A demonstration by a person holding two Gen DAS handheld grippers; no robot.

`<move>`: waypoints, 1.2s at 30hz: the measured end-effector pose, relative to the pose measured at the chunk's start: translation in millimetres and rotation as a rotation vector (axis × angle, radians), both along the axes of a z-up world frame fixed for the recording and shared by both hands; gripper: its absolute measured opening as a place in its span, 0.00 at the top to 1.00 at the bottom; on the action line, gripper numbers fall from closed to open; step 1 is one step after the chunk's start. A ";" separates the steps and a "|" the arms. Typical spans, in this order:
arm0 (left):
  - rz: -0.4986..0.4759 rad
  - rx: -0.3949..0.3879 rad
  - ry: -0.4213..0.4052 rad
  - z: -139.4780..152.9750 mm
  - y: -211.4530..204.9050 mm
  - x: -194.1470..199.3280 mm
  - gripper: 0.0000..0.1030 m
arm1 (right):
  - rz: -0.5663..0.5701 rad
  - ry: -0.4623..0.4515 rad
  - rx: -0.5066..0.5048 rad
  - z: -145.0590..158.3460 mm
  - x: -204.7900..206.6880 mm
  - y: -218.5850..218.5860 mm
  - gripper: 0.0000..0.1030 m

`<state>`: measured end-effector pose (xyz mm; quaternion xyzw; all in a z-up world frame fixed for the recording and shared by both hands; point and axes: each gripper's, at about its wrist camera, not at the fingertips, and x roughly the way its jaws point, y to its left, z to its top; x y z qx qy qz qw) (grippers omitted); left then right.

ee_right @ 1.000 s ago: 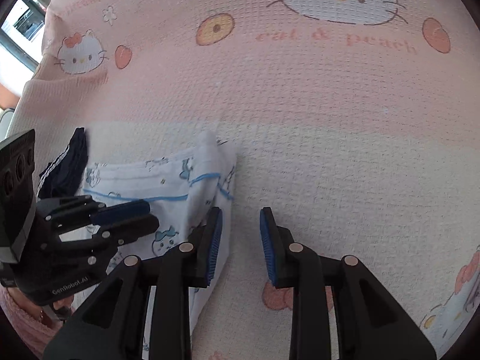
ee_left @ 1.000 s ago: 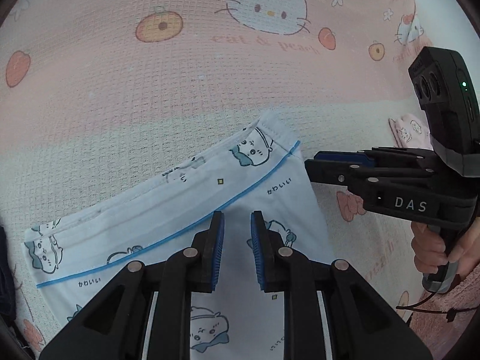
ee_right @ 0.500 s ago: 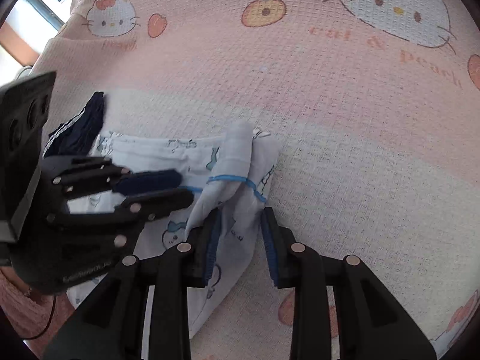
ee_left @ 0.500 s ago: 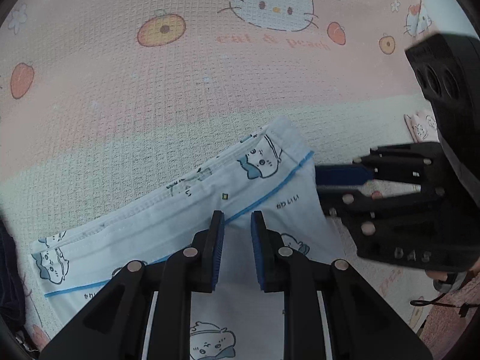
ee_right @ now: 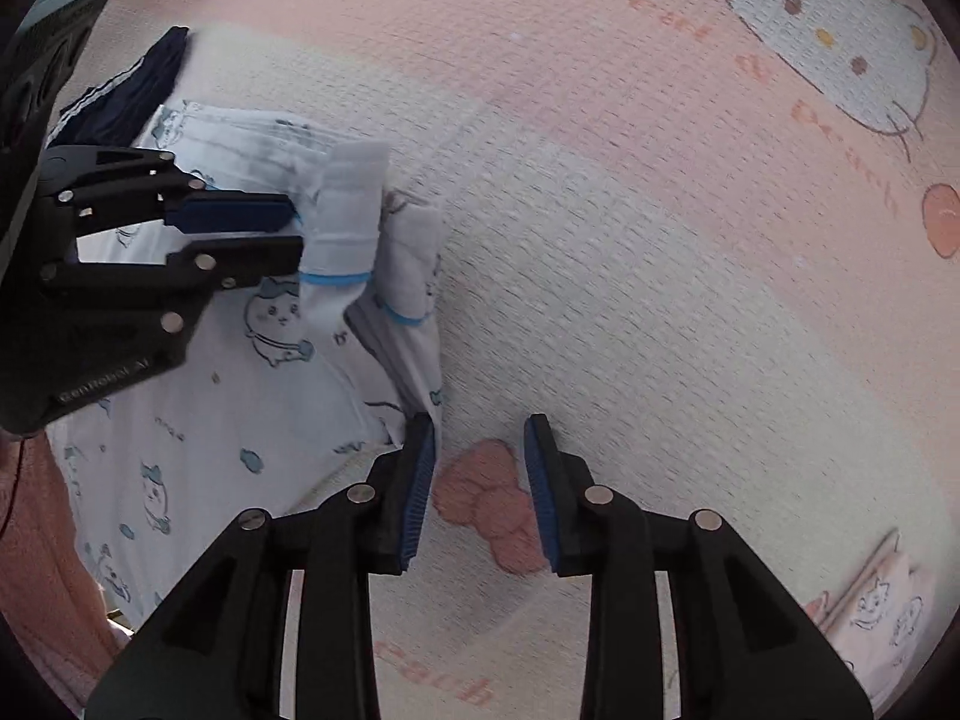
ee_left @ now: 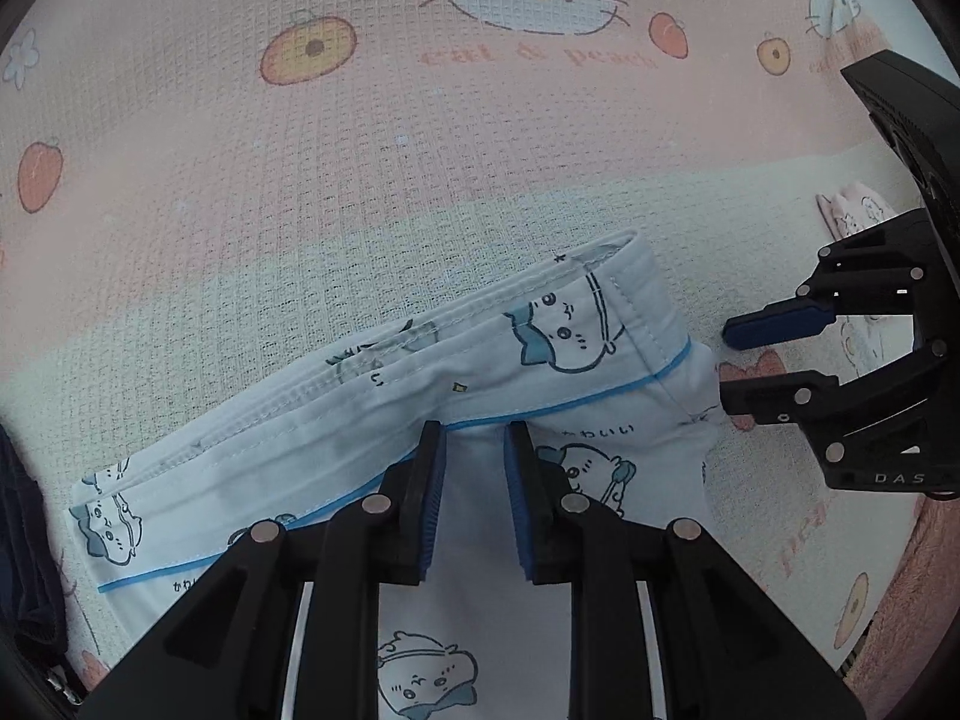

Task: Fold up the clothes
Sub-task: 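Open both grippers and press the folded top flat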

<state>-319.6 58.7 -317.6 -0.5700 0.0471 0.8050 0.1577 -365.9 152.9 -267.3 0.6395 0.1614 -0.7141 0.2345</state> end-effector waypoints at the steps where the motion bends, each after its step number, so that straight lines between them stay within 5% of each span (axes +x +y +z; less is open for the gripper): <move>1: 0.001 -0.005 0.002 -0.1 1.6 -0.6 0.79 | -0.026 0.011 0.001 1.1 -0.3 4.0 0.69; 6: 0.003 -0.001 0.045 5.7 11.4 0.5 0.78 | -0.159 0.073 -0.155 21.2 1.0 19.6 0.69; 9: 0.010 0.026 0.055 7.3 15.7 -5.2 0.78 | -0.136 0.111 -0.233 35.3 6.1 3.2 0.67; 19: -0.001 0.033 0.025 -0.3 20.0 -26.4 0.77 | -0.189 0.181 -0.086 25.6 0.3 15.0 0.66; 24: 0.011 0.071 0.064 7.8 -14.1 -10.8 0.76 | -0.221 0.216 -0.005 19.8 -3.0 23.1 0.64; 30: 0.116 0.066 0.089 21.6 -45.1 -10.8 0.76 | -0.180 0.225 -0.231 47.6 9.1 -2.8 0.63; 34: 0.224 0.139 0.045 18.3 -102.1 15.0 0.76 | -0.192 0.183 -0.084 14.6 3.0 -21.1 0.63; 36: 0.266 0.047 0.019 7.0 -130.4 25.3 0.76 | -0.244 0.146 -0.106 9.3 -4.3 -9.3 0.61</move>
